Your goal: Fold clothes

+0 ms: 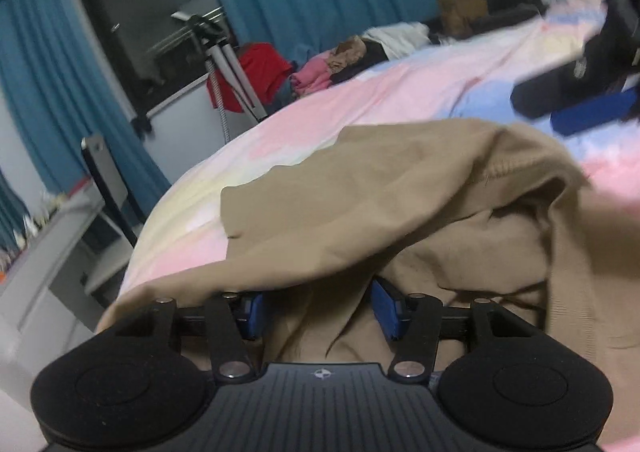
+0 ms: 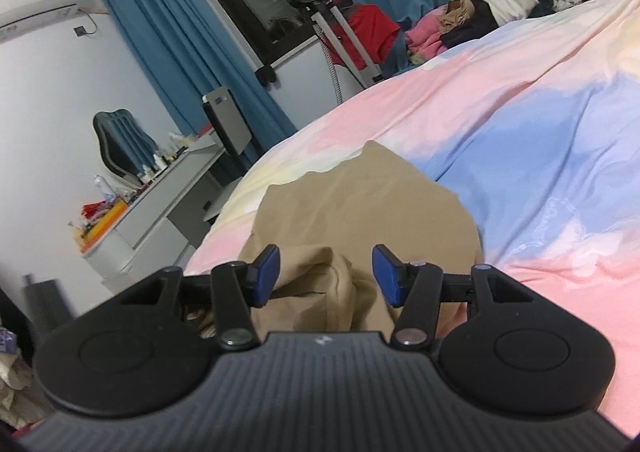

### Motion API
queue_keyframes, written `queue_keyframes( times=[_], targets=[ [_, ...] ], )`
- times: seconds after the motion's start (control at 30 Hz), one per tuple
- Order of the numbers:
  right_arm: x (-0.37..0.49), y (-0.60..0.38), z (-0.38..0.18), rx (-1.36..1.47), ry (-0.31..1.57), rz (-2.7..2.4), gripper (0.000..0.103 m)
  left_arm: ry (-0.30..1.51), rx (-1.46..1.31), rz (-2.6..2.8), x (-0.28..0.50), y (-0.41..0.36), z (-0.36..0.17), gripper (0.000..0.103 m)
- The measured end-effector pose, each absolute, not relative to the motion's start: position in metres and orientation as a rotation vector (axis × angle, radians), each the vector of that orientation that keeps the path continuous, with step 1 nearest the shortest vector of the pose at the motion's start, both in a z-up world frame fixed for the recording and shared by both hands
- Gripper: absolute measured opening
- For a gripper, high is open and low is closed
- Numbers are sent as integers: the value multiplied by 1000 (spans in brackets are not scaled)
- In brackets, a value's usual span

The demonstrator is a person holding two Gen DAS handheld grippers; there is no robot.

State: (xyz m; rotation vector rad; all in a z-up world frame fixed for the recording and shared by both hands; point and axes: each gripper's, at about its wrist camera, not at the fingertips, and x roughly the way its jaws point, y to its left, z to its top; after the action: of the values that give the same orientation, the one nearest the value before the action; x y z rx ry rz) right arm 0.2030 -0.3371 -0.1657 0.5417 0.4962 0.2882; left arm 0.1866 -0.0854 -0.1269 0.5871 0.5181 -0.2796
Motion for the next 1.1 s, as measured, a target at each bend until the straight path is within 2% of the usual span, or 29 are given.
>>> queue_keyframes(
  times=[0.1, 0.17, 0.23, 0.3, 0.6, 0.73, 0.97, 1.07, 1.1],
  targets=[
    [204, -335, -167, 539, 503, 301, 54, 540, 638, -290, 203, -95, -151, 53],
    [206, -331, -169, 523, 509, 304, 54, 544, 619, -309, 211, -92, -163, 41],
    [209, -328, -171, 507, 513, 301, 54, 544, 603, -317, 213, -90, -159, 13],
    [210, -326, -172, 493, 515, 297, 54, 534, 571, -324, 211, -85, -151, 3],
    [202, -325, -165, 452, 473, 269, 55, 449, 378, -415, 136, -50, -64, 2],
    [195, -323, -159, 438, 436, 293, 55, 381, 194, -512, 95, -19, -22, 1],
    [163, -312, -132, 421, 286, 445, 56, 276, -86, -547, 80, 19, 8, 0],
    [145, -299, -125, 351, 236, 507, 68, 290, -68, -531, 82, 22, 7, 0],
    [143, -293, -124, 317, 241, 511, 67, 298, -41, -525, 82, 21, 5, 0]
  ],
)
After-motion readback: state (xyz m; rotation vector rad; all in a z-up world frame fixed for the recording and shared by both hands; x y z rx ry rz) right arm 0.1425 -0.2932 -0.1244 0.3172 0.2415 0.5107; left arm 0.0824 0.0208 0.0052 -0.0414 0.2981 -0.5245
